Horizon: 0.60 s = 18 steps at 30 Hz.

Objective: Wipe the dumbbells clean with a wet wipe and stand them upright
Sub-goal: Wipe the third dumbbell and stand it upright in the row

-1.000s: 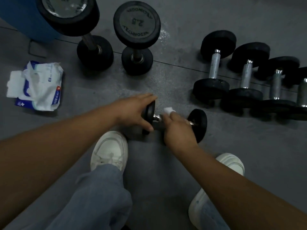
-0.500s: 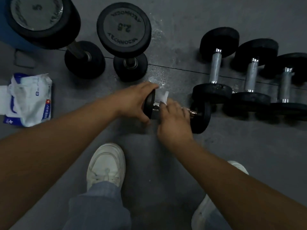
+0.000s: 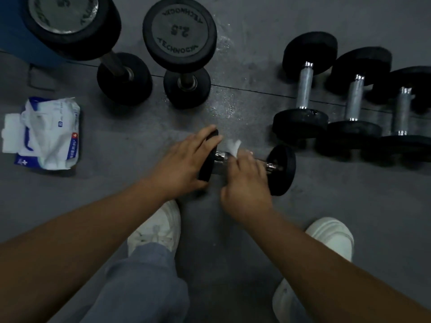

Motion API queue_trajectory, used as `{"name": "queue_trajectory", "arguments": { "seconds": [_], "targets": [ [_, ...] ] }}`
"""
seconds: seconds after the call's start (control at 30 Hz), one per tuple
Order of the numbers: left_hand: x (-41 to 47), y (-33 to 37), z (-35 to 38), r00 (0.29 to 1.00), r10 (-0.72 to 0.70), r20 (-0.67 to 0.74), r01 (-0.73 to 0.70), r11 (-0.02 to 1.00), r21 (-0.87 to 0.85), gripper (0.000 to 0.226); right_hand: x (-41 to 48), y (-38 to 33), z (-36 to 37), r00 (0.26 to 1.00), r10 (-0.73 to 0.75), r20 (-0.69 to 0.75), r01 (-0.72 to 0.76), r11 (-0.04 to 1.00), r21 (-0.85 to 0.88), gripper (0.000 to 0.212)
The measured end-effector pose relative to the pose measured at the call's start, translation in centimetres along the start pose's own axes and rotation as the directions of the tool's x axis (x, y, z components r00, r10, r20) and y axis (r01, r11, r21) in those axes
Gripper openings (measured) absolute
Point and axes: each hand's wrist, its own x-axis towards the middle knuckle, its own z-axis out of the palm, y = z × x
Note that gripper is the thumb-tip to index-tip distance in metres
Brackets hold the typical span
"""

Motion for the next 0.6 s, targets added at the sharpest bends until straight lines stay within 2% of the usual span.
{"name": "queue_trajectory", "arguments": {
  "seconds": [0.03, 0.13, 0.23, 0.27, 0.33, 0.37, 0.4, 0.47, 0.5, 0.6],
  "targets": [
    [-0.7, 0.4, 0.3, 1.000, -0.013, 0.000, 0.013, 1.000, -0.019, 0.117, -0.4, 0.4, -0.1, 1.000, -0.003, 0.015, 0.003, 1.000, -0.018, 0.072],
    [-2.2, 1.7, 0.3, 0.997, -0.054, -0.055, 0.047, 0.991, -0.123, 0.105, -1.5, 0.9, -0.7, 0.987, 0.131, 0.090, -0.131, 0.991, 0.001, 0.075],
    [-3.2, 2.6, -0.3, 0.993, -0.075, -0.094, 0.063, 0.990, -0.130, 0.089, -3.9, -0.7, -0.2, 0.994, -0.011, 0.111, 0.007, 0.999, 0.039, 0.073],
    [-3.5, 2.7, -0.5, 0.996, -0.078, -0.050, 0.072, 0.991, -0.110, 0.091, -4.6, -0.5, 0.1, 0.994, -0.029, 0.108, 0.025, 0.999, 0.037, 0.070],
    [-4.0, 2.6, -0.8, 0.987, -0.086, 0.133, 0.094, 0.994, -0.054, 0.110, -5.4, 0.0, 0.3, 0.987, 0.084, 0.134, -0.087, 0.996, 0.015, 0.067],
    [-4.2, 2.6, -0.8, 0.969, -0.089, 0.231, 0.097, 0.995, -0.022, 0.118, -5.9, -0.3, 0.5, 0.981, 0.117, 0.151, -0.120, 0.993, 0.006, 0.071],
    [-4.3, 2.6, -0.9, 0.951, -0.082, 0.297, 0.085, 0.996, 0.004, 0.122, -6.5, -0.8, 0.7, 0.984, 0.091, 0.156, -0.091, 0.996, -0.003, 0.076],
    [-4.3, 2.6, -1.1, 0.934, -0.053, 0.354, 0.048, 0.999, 0.024, 0.124, -7.2, -1.8, 1.3, 0.988, -0.052, 0.142, 0.059, 0.997, -0.048, 0.079],
    [-4.4, 2.6, -1.1, 0.929, -0.041, 0.369, 0.037, 0.999, 0.018, 0.125, -7.2, -1.5, 1.3, 0.989, -0.070, 0.129, 0.078, 0.995, -0.062, 0.076],
    [-5.0, 2.6, -0.9, 0.924, -0.022, 0.383, 0.029, 0.999, -0.013, 0.125, -7.4, -1.4, 0.8, 0.981, 0.134, 0.142, -0.129, 0.991, -0.048, 0.066]
  ]
}}
